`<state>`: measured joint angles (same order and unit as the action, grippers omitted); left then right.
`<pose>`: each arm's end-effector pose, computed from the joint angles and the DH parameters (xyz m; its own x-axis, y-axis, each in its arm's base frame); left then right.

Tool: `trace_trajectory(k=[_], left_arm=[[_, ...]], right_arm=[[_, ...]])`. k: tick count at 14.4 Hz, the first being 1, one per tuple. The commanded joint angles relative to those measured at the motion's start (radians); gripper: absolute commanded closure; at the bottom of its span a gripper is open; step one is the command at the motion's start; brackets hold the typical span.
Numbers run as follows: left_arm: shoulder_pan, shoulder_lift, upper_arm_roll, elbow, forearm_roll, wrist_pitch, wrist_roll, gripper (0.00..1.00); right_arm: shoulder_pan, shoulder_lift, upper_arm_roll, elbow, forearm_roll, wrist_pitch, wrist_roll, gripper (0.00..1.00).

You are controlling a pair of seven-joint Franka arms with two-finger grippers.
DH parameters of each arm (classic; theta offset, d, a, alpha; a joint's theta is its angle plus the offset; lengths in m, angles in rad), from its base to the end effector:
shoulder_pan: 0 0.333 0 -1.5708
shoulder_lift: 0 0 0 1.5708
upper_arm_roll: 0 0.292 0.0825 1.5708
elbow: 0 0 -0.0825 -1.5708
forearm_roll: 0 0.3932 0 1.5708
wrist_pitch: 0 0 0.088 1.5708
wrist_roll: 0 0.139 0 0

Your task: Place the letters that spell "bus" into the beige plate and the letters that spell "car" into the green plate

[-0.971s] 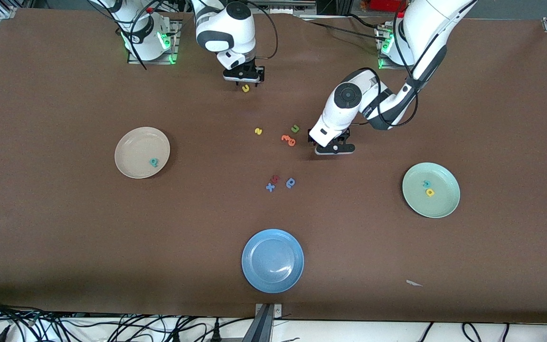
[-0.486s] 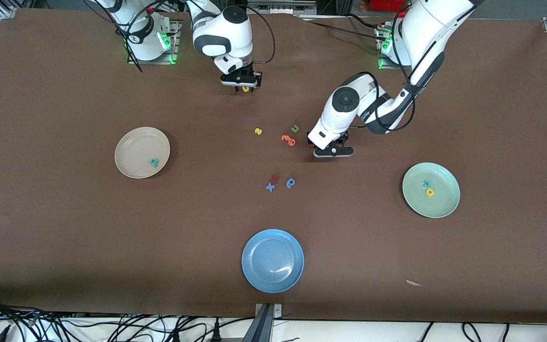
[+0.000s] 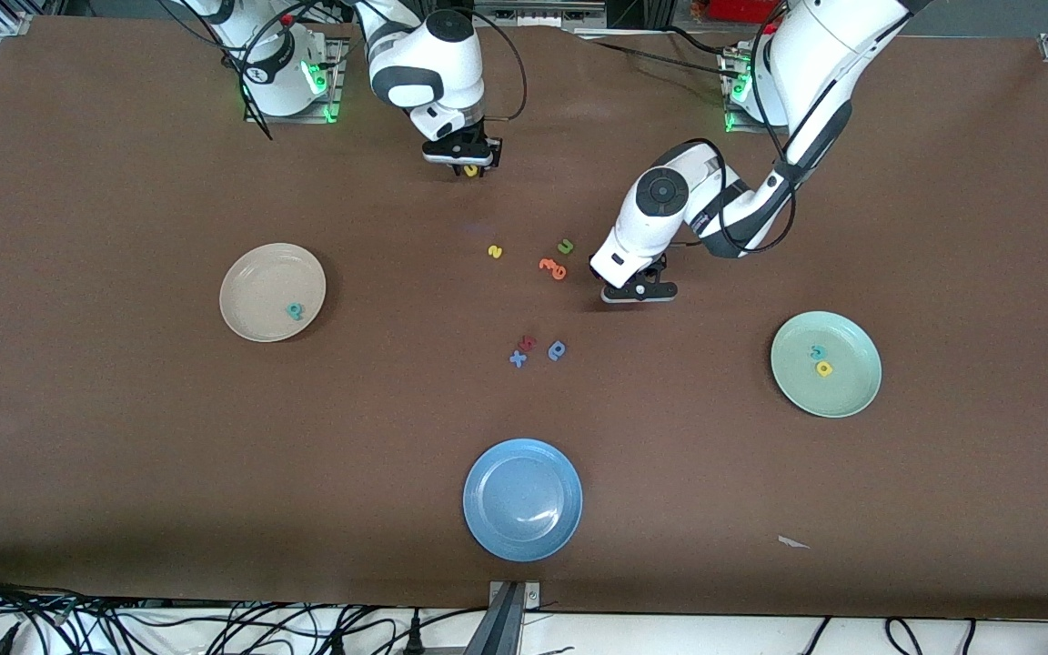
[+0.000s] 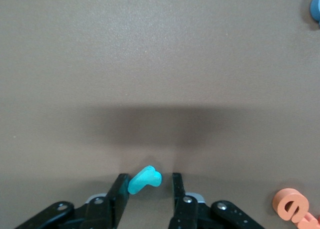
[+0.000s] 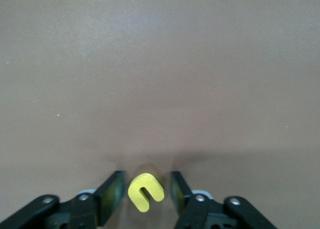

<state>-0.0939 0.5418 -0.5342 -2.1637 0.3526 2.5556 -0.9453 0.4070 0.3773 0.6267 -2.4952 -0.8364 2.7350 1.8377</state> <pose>0.4287 -0.3406 0.1106 0.9936 0.0703 -0.0885 0.0729 -0.9970 0.0255 0.1815 0.4125 0.1039 0.9937 -0.0583 0.0958 -0.0579 -0.9983 -0.0062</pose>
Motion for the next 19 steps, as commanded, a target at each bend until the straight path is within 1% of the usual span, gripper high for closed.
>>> trace_trajectory(k=[1,3,8,10,13,14,17,18,19], left_arm=[[-0.010,0.012,0.008,0.013,0.039,-0.003,-0.030,0.63],[-0.010,0.012,0.008,0.013,0.039,-0.003,-0.029,0.66],[-0.010,0.013,0.011,0.013,0.042,-0.003,-0.024,0.72],[-0.010,0.012,0.014,0.015,0.042,-0.003,-0.023,0.73],[-0.004,0.007,0.014,0.019,0.042,-0.014,-0.009,0.75],[0.005,0.003,0.014,0.036,0.042,-0.043,0.009,0.76],[0.023,0.001,0.011,0.143,0.039,-0.240,0.083,0.78],[0.046,0.000,0.010,0.171,0.039,-0.288,0.123,0.79],[0.078,0.000,0.008,0.183,0.037,-0.308,0.166,0.80]], right_arm=[[0.003,0.026,-0.015,0.003,-0.043,0.009,0.038,0.84],[0.003,0.025,-0.015,0.003,-0.043,0.009,0.038,1.00],[-0.003,0.006,-0.015,0.003,-0.040,0.012,0.029,1.00],[-0.043,-0.046,-0.015,0.001,-0.036,0.014,0.000,1.00],[-0.094,-0.084,-0.012,-0.002,-0.029,0.022,-0.038,1.00],[-0.111,-0.093,-0.012,-0.004,-0.026,0.022,-0.054,1.00],[-0.195,-0.127,-0.007,-0.023,-0.024,0.022,-0.148,1.00],[-0.230,-0.147,-0.007,-0.036,-0.024,0.022,-0.206,1.00],[-0.270,-0.162,-0.007,-0.048,-0.023,0.022,-0.256,1.00]])
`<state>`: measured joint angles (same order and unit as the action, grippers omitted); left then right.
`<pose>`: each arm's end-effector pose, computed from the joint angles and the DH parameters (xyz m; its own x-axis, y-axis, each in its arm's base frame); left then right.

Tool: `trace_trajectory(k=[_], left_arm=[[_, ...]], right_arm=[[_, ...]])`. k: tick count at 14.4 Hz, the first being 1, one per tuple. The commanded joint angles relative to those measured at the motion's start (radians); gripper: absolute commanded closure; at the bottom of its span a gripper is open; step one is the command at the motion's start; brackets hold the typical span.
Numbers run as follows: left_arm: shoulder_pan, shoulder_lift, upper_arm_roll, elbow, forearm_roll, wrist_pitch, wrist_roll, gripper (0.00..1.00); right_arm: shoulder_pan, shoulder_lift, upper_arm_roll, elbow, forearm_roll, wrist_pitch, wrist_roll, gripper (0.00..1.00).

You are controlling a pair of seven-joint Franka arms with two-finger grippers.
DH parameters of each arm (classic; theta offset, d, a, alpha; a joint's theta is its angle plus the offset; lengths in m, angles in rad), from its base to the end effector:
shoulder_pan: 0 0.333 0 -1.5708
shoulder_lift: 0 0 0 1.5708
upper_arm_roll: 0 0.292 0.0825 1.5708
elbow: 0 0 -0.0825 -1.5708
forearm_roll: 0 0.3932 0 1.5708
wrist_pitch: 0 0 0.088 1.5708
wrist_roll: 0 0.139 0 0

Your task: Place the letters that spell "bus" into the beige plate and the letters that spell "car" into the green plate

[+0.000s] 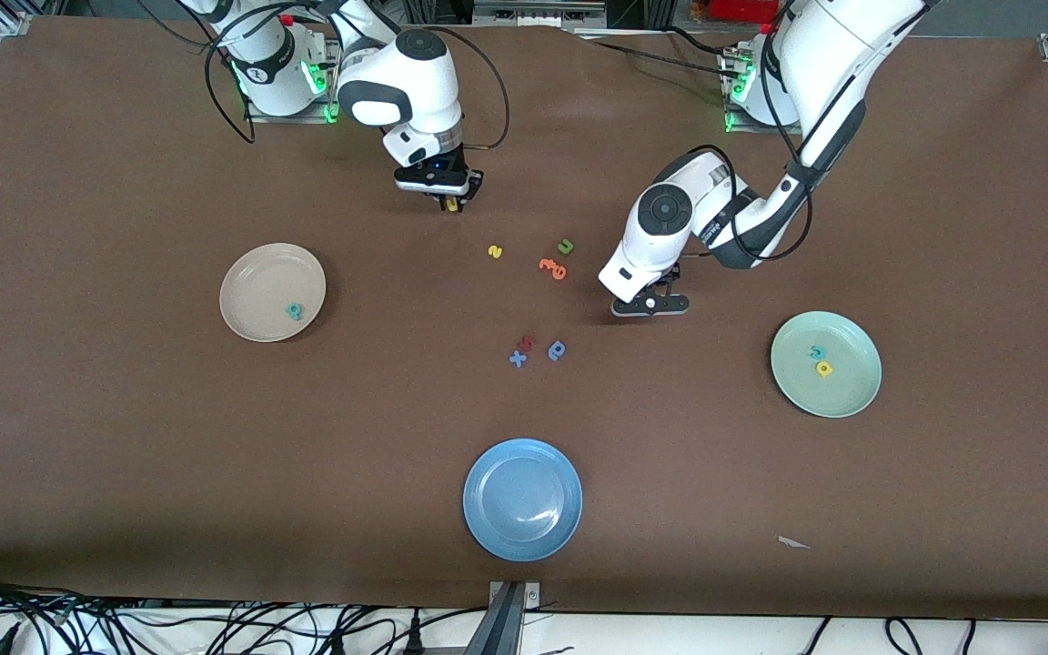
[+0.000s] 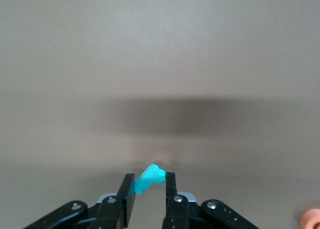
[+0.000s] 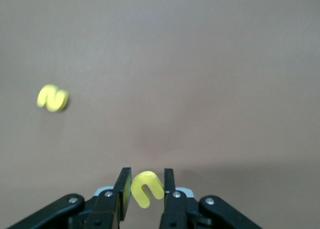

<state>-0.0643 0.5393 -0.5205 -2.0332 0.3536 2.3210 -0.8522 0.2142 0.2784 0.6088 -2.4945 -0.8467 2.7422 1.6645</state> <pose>0.4741 -0.3151 0.1361 0.9905 0.0487 -0.1290 0.0381 -0.9958 -0.0830 0.2842 0.3700 0.1369 0.9771 -0.0866 0.1944 -0.0844 -0.9962 -0.0196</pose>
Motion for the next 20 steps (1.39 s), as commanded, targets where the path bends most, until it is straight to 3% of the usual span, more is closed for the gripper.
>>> trace_trajectory(k=[1,5,10,12,13,14,15,16,17,20], left_arm=[[0.081,-0.005,-0.007,0.053,0.033,-0.077,0.114,0.81],[0.216,-0.030,-0.009,0.057,0.030,-0.101,0.330,0.82],[0.377,-0.042,-0.007,0.181,0.038,-0.297,0.718,0.82],[0.438,-0.039,-0.003,0.191,0.038,-0.316,0.867,0.81],[0.463,-0.030,-0.001,0.192,0.041,-0.313,0.922,0.77],[0.480,-0.019,-0.001,0.197,0.041,-0.308,0.946,0.66],[0.485,-0.003,-0.001,0.217,0.038,-0.308,0.946,0.34],[0.491,0.005,-0.001,0.228,0.036,-0.310,0.947,0.08],[0.494,0.007,-0.001,0.243,0.025,-0.310,0.937,0.00],[0.501,-0.007,-0.001,0.295,0.022,-0.330,0.935,0.00]], right_arm=[[-0.122,-0.077,0.012,-0.061,-0.012,0.014,-0.145,1.00],[-0.261,-0.099,0.012,-0.083,-0.012,0.008,-0.384,1.00],[-0.438,-0.099,0.011,-0.081,-0.011,-0.027,-0.740,1.00],[-0.496,-0.096,0.005,-0.075,0.036,-0.050,-0.918,1.00],[-0.509,-0.096,0.003,-0.058,0.091,-0.073,-1.016,1.00],[-0.515,-0.096,0.002,-0.038,0.159,-0.117,-1.104,1.00],[-0.515,-0.097,0.002,-0.017,0.235,-0.149,-1.165,1.00],[-0.515,-0.102,0.003,0.000,0.295,-0.174,-1.215,1.00],[-0.515,-0.104,0.003,0.015,0.337,-0.193,-1.258,1.00],[-0.513,-0.104,0.000,0.118,0.458,-0.321,-1.414,1.00]])
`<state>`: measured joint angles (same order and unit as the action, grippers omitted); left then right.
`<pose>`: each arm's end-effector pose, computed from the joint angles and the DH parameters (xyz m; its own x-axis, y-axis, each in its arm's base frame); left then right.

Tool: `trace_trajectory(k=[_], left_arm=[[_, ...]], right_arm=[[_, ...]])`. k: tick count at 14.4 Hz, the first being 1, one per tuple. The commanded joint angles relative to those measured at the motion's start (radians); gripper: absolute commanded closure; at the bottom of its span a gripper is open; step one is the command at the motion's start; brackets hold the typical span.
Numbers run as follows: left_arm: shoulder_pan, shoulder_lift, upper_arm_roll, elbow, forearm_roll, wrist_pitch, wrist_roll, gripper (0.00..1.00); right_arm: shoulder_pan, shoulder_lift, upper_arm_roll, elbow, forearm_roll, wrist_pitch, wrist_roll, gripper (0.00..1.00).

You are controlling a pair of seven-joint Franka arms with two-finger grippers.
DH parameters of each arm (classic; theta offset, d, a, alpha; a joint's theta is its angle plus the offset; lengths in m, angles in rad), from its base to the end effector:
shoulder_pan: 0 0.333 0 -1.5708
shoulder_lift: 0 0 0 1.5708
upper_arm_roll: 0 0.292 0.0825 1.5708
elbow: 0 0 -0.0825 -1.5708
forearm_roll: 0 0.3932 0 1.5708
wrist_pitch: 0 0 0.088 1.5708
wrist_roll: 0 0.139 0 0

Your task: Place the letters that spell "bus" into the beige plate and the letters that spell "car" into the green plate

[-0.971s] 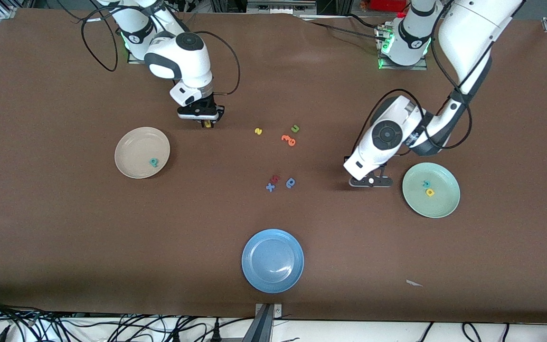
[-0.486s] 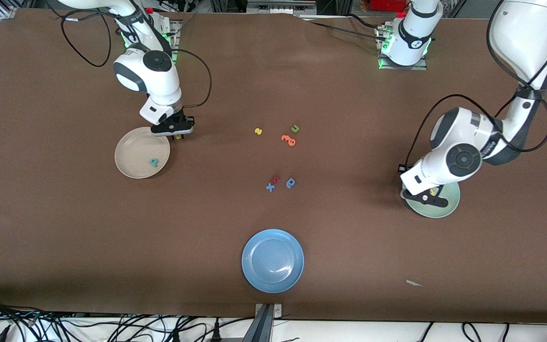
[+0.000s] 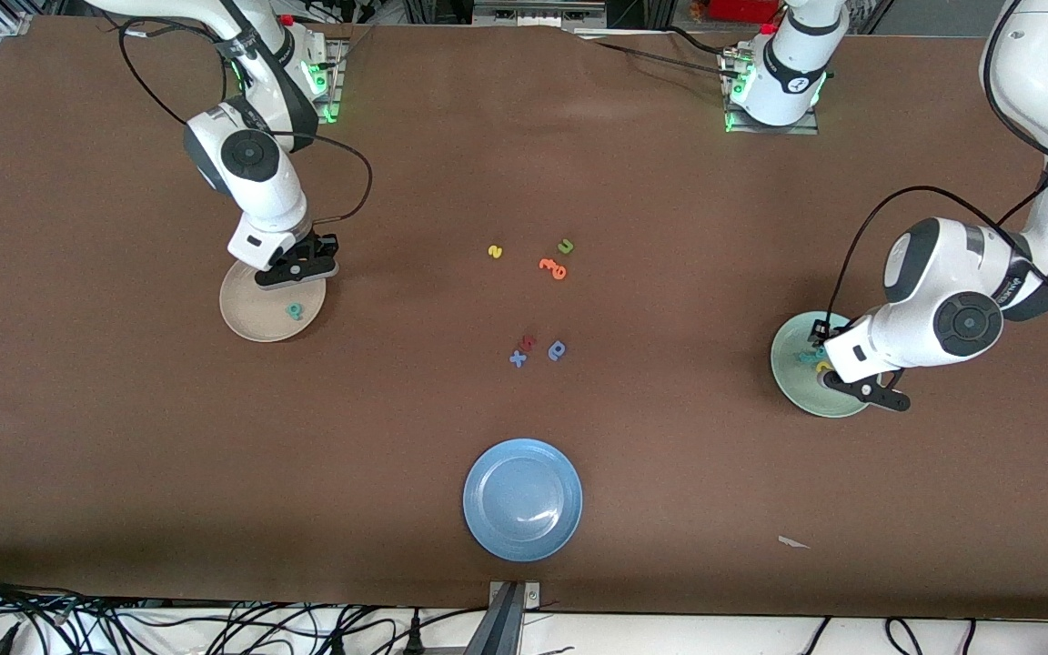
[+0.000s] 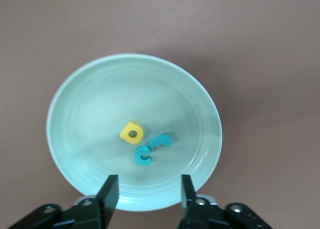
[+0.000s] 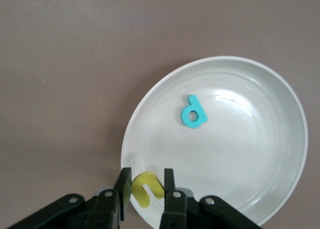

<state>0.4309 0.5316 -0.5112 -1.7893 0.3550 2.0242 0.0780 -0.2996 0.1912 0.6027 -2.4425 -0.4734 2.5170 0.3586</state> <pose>0.6179 -0.0120 0.2121 0.9282 -0.3049 -0.2134 -0.3141 -0.9493 -0.0101 0.4533 0.1513 0.1690 0.9447 0.3262 -0.0350 0.3275 -0.9312 0.1600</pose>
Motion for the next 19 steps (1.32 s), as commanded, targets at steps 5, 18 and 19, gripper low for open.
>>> trace_trajectory(k=[5,18,19], left_arm=[[0.000,0.001,-0.018,0.195,0.018,-0.237,0.003,0.00],[-0.480,-0.344,0.583,0.174,-0.370,-0.367,-0.018,0.00],[-0.497,-0.379,0.602,0.174,-0.370,-0.390,-0.018,0.00]], right_arm=[[0.002,-0.019,-0.112,0.223,0.344,-0.285,-0.435,1.00],[0.005,0.079,-0.155,0.221,0.348,-0.170,-0.418,0.00],[0.005,0.077,-0.156,0.223,0.349,-0.173,-0.418,0.00]])
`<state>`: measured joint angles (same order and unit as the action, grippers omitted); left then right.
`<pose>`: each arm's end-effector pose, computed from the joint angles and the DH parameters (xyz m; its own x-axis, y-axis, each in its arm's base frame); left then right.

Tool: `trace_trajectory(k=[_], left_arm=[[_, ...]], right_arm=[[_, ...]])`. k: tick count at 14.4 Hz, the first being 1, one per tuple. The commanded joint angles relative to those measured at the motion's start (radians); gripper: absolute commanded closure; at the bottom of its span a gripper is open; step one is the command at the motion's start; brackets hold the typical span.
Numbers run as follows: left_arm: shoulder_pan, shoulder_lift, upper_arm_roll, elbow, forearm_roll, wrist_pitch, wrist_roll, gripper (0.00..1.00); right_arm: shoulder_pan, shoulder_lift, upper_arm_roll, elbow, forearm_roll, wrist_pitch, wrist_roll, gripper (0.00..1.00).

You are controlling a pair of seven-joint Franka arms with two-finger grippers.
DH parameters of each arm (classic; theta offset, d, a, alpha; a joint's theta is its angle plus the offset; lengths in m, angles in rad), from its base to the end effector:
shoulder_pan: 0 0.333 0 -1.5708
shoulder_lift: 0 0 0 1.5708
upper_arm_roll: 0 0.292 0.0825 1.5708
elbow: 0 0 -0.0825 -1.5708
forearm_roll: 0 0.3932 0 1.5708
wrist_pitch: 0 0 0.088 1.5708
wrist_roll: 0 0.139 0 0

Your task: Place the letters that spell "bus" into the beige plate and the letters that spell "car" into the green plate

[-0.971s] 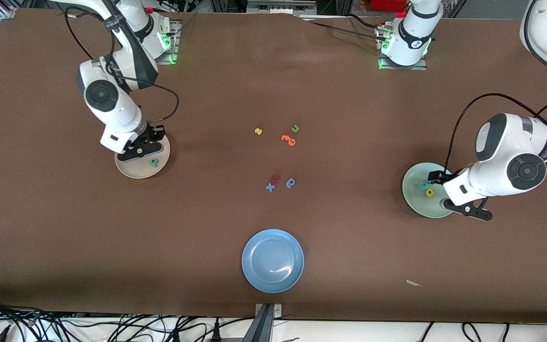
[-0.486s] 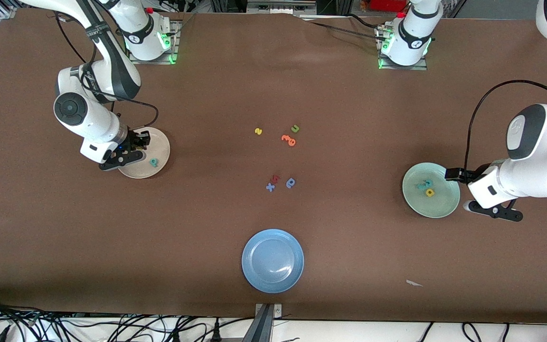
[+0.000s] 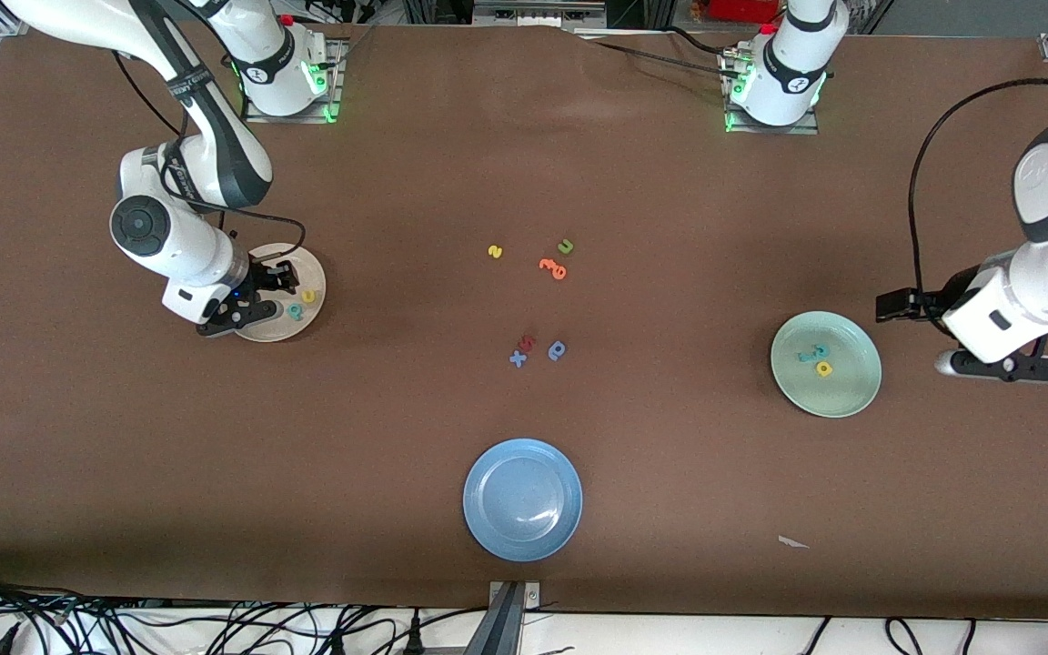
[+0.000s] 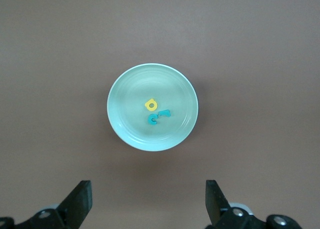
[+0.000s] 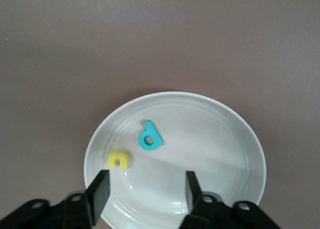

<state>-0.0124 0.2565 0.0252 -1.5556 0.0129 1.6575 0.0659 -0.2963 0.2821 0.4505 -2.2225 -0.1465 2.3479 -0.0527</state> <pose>0.6209 0.0085 0.4298 0.9865 -0.0542 -0.1548 -0.0562 -0.9984 -0.0087 0.5236 0.0854 0.1873 0.9454 0.3035 -0.1189 0.3013 -0.9528 -0.0369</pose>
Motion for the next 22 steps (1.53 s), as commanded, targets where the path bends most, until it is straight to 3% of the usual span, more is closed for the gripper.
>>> trace_trajectory(k=[1,4,9,14,17,22], left_arm=[[-0.055,-0.130,0.067,-0.058,-0.028,-0.042,-0.006,0.00],[-0.058,-0.180,0.068,-0.063,-0.027,-0.048,-0.009,0.00],[-0.129,-0.201,0.127,-0.081,-0.028,-0.030,-0.002,0.00],[-0.121,-0.201,0.124,-0.066,-0.028,-0.041,0.000,0.00],[-0.121,-0.206,0.124,-0.066,-0.028,-0.056,0.003,0.00],[-0.123,-0.212,0.117,-0.066,-0.028,-0.061,0.002,0.00]], right_arm=[[0.003,-0.020,-0.004,0.009,0.042,-0.004,0.007,0.00],[0.098,-0.029,-0.001,0.032,0.082,-0.016,0.165,0.00],[0.354,0.002,-0.003,0.086,0.093,0.020,0.645,0.00],[0.543,0.110,-0.010,0.093,0.079,0.206,0.960,0.00],[0.653,0.187,-0.068,0.106,0.065,0.319,1.074,0.00],[0.778,0.299,-0.125,0.199,-0.071,0.321,1.273,0.00]])
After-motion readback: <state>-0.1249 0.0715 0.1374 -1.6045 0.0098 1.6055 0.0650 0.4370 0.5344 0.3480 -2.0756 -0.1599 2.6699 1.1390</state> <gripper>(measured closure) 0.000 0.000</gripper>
